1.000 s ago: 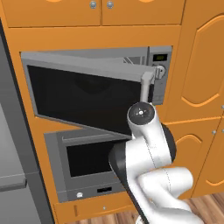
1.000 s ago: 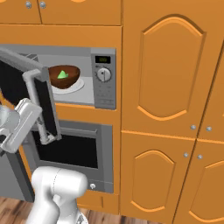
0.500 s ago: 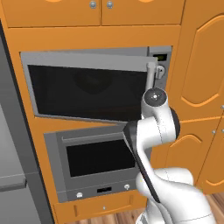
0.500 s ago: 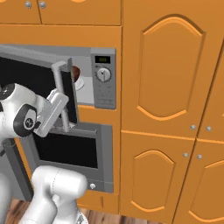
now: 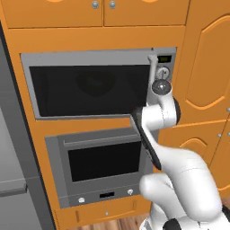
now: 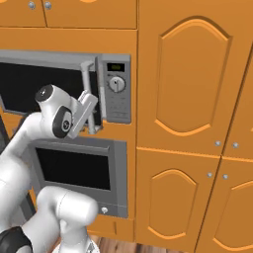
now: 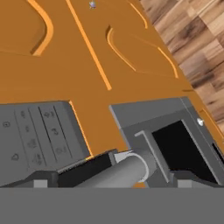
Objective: Pick the corn from the sink and place it in the bowl. Then pick the bowl and place it in the microwave. Then close the microwave door and press the start button.
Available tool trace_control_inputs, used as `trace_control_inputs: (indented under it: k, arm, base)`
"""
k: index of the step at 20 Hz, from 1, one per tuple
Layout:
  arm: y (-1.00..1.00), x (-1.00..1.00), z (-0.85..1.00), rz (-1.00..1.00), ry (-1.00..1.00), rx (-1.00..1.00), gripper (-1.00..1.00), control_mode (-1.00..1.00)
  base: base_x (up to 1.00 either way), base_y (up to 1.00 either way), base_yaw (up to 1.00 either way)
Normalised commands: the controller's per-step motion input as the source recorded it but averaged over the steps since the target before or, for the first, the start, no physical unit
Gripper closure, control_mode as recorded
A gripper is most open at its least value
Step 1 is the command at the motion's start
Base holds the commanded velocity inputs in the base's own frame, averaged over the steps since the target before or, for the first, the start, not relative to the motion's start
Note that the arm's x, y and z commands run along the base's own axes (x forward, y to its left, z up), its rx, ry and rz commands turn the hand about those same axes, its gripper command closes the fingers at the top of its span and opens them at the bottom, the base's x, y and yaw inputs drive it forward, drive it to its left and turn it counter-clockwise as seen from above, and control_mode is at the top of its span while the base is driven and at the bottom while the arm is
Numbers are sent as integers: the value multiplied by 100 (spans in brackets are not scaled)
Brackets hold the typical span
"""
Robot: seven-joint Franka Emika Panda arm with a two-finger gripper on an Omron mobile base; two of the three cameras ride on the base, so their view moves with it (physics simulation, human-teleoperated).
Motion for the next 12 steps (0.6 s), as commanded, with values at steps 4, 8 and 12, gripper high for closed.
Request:
trace_control_inputs:
  k: [4,8,12]
  arm:
    - [-9,100,5,2,0,1,-100,-100]
    - [0,86,5,1,0,0,-100,-100]
    - [0,82,0,1,0,0,-100,-100]
  base:
    - [0,0,0]
    - [0,0,0]
    - [0,0,0]
